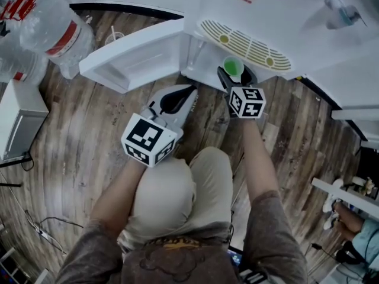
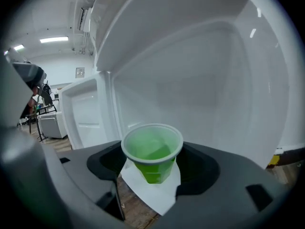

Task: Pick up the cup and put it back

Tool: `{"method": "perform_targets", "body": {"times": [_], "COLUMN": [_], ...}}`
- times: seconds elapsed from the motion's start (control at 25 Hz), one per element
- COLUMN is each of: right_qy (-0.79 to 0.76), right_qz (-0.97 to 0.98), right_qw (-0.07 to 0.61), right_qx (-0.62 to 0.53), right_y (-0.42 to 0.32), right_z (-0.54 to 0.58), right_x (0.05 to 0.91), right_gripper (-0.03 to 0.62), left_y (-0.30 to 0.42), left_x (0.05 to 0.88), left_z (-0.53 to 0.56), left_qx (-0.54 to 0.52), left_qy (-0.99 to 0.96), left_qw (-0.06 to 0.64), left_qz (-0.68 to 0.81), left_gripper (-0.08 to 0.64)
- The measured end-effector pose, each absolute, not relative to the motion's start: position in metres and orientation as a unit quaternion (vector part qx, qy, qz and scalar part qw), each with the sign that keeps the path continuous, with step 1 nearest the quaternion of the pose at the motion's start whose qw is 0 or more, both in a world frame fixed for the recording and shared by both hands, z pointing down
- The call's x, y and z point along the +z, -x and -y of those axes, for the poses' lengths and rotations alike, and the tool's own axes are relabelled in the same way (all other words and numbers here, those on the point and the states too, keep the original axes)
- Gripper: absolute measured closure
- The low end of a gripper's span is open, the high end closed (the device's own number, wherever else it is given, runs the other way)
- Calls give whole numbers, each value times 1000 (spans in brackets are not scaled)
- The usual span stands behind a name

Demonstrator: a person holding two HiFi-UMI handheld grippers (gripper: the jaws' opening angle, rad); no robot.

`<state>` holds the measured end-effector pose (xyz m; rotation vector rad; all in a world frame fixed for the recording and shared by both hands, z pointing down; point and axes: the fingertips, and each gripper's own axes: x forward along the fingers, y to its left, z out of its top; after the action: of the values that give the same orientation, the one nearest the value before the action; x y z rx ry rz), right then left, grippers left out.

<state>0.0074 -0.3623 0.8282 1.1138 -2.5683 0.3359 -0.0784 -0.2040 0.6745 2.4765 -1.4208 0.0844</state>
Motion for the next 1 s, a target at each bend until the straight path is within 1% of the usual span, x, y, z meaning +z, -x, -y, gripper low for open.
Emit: {"method": "perform_targets", "body": {"times": [0.44,1.0], "right_qy": [-429,-455], "right_qz": [877,865], "right_qw": [184,178], "right_qx": [114,119], "right_y": [-4,-1], "right_z": [400,422], "right_x": [883,914], "right_gripper": [267,270], "left_y": [101,100], "left_x": [677,680], "left_z": [195,184], "left_qx": [35,37], "left_qy": [-850,-858], "left_qw": [158,171], "left_qz": [501,482], "left_gripper": [557,557]}}
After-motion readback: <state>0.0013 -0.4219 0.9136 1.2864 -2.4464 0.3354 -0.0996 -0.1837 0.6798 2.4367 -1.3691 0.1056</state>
